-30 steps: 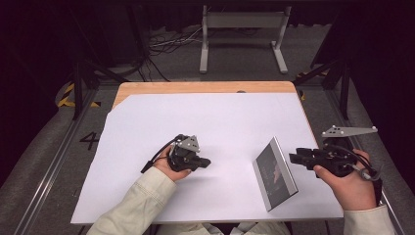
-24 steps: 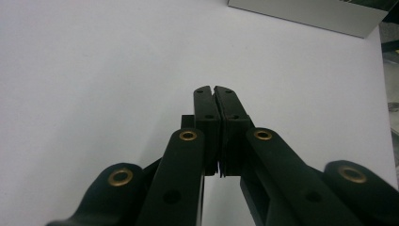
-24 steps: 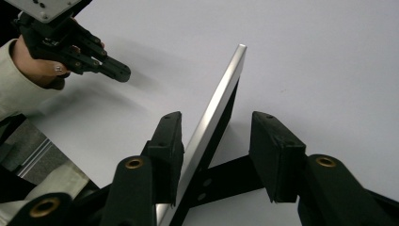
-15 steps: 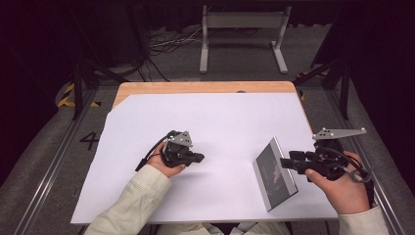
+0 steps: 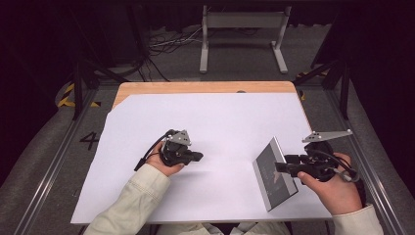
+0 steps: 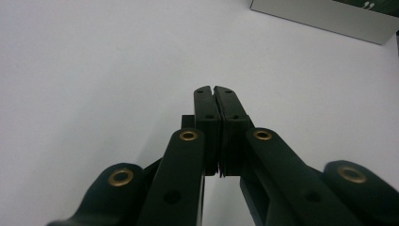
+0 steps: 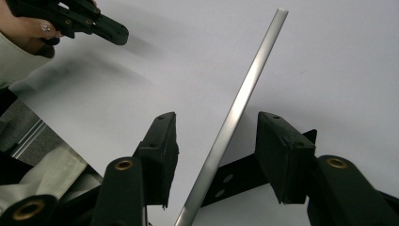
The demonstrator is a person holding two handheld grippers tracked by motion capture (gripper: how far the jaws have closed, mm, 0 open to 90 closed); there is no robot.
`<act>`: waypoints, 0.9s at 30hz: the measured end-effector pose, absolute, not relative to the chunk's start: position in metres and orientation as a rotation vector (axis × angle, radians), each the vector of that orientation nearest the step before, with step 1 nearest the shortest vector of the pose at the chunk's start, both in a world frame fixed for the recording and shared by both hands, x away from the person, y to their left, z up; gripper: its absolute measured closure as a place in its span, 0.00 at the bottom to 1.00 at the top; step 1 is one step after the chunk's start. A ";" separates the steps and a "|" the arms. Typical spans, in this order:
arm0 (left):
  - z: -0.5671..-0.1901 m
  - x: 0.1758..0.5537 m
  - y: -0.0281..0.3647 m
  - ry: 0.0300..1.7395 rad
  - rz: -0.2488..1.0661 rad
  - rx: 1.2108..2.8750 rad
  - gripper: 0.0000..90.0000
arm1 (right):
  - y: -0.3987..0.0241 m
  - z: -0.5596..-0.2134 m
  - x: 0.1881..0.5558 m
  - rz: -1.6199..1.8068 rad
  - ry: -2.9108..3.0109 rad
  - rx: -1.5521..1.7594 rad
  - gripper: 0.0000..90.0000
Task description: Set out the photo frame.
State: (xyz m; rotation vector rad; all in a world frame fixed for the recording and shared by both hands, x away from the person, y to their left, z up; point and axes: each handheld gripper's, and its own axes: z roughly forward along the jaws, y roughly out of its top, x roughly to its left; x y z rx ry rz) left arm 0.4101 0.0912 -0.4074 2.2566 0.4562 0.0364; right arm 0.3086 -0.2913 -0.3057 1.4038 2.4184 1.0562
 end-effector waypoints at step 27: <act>-0.410 0.413 0.093 0.474 -0.003 2.237 0.99 | -0.279 -0.320 0.312 0.917 2.502 1.391 0.71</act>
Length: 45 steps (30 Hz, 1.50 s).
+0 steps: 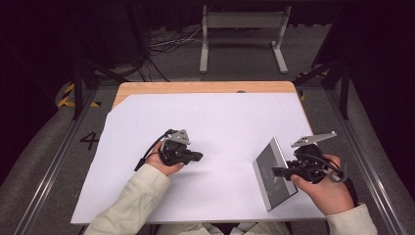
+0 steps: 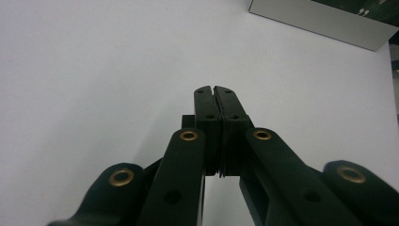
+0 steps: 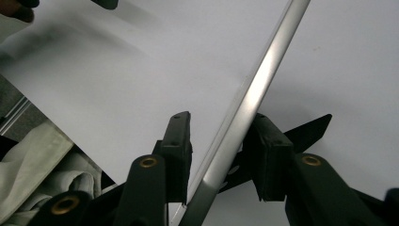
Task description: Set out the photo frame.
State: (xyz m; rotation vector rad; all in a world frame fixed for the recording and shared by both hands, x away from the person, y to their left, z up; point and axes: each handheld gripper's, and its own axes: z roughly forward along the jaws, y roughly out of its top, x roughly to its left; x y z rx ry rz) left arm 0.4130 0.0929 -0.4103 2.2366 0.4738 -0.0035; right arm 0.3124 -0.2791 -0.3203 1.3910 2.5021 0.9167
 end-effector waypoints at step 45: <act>-0.412 0.410 0.101 0.504 -0.011 2.221 1.00 | -0.274 -0.298 0.324 0.908 2.555 1.231 0.93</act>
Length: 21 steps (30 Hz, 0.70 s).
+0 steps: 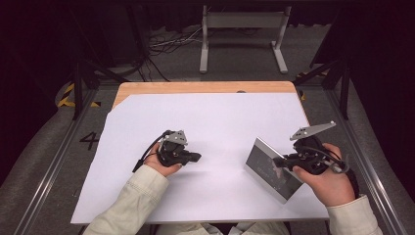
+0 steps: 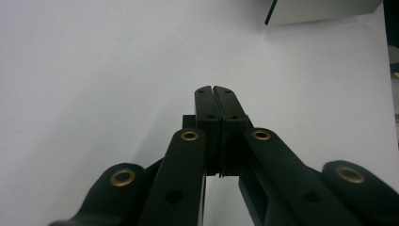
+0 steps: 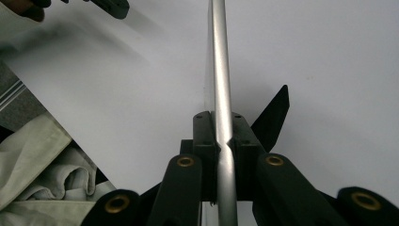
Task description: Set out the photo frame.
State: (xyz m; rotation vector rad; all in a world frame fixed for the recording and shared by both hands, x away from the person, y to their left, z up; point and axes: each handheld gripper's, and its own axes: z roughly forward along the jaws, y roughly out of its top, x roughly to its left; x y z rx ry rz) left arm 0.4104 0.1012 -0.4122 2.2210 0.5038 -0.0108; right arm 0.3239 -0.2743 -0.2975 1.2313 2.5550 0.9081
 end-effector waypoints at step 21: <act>-0.414 0.396 0.139 0.608 0.035 2.192 0.99 | -0.250 -0.278 0.376 0.949 2.712 0.964 0.93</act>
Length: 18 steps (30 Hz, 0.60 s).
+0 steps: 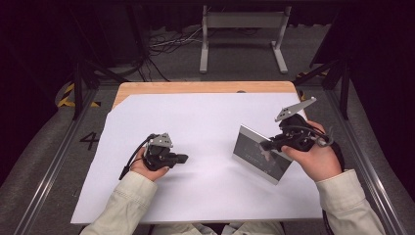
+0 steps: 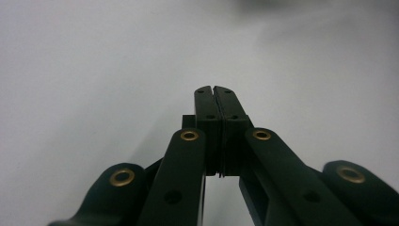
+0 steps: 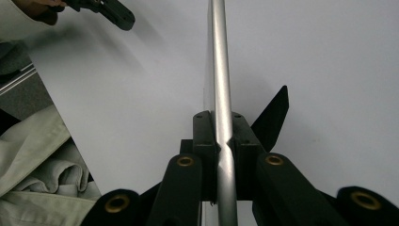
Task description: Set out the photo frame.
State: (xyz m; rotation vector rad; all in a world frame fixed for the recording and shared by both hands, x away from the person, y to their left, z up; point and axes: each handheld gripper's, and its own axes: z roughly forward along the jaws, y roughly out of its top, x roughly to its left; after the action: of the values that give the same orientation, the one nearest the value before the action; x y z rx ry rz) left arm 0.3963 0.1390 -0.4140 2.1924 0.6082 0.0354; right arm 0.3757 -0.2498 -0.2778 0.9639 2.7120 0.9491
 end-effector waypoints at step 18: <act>-0.415 0.380 0.167 0.698 0.075 2.168 0.99 | -0.210 -0.274 0.410 0.897 2.842 0.681 0.93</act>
State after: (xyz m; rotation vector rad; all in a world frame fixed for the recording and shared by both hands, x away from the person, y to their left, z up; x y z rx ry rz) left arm 0.3799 0.1672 -0.4155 2.1675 0.6984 0.0749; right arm 0.4097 -0.2103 -0.2739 0.6809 2.8416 0.8973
